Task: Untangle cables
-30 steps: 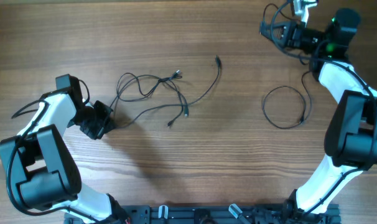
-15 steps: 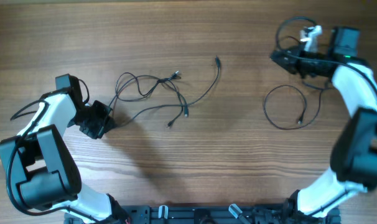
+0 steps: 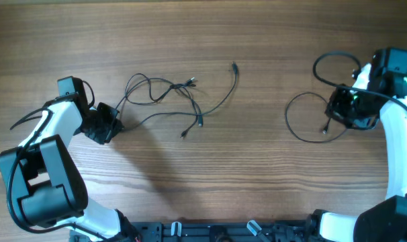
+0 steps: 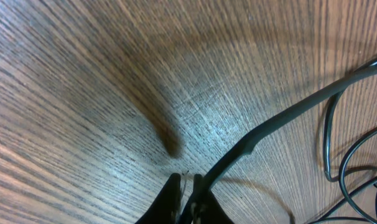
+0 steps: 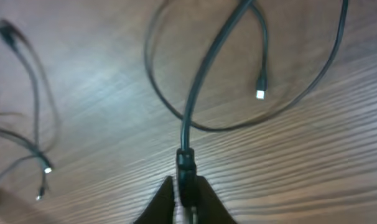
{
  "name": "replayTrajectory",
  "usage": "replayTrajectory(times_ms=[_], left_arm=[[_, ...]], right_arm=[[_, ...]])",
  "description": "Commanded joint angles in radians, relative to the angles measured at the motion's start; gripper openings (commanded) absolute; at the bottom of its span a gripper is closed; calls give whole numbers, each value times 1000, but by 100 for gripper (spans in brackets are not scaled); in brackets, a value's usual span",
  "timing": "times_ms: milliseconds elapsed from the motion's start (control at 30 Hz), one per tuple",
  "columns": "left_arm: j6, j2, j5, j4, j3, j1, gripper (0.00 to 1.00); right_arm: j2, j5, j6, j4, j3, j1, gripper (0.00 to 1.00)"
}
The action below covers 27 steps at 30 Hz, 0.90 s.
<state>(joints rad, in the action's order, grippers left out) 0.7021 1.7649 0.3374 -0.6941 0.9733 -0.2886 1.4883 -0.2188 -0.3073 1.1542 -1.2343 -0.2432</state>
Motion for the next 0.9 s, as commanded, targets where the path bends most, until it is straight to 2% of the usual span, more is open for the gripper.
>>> replayTrajectory(times_ms=[0, 67, 100, 133, 200, 300, 433, 600, 767, 867], left_arm=[[17, -16, -6, 2, 1, 4, 8], [17, -16, -6, -5, 1, 4, 9], [18, -16, -6, -9, 1, 4, 9], [18, -16, -5, -13, 1, 4, 8], [17, -16, -6, -21, 1, 7, 9], [17, -16, -6, -24, 1, 19, 11], [17, -16, -6, -24, 1, 34, 15], [17, -16, -6, -17, 1, 51, 17], [17, -16, -6, 17, 1, 66, 18], [17, -16, -6, 64, 1, 76, 31]], right_arm=[[13, -12, -35, -53, 101, 29, 41], [13, -88, 9, -114, 162, 50, 49], [13, -122, 49, -137, 186, 61, 58], [13, -149, 84, -157, 208, 73, 74], [13, -155, 136, -177, 238, 93, 100], [13, -62, 131, -196, 244, 93, 100], [13, 236, -155, -207, 243, 80, 100], [13, 488, -371, -208, 244, 56, 100], [13, 518, -378, -214, 245, 31, 100], [13, 517, -356, -248, 246, 8, 100]])
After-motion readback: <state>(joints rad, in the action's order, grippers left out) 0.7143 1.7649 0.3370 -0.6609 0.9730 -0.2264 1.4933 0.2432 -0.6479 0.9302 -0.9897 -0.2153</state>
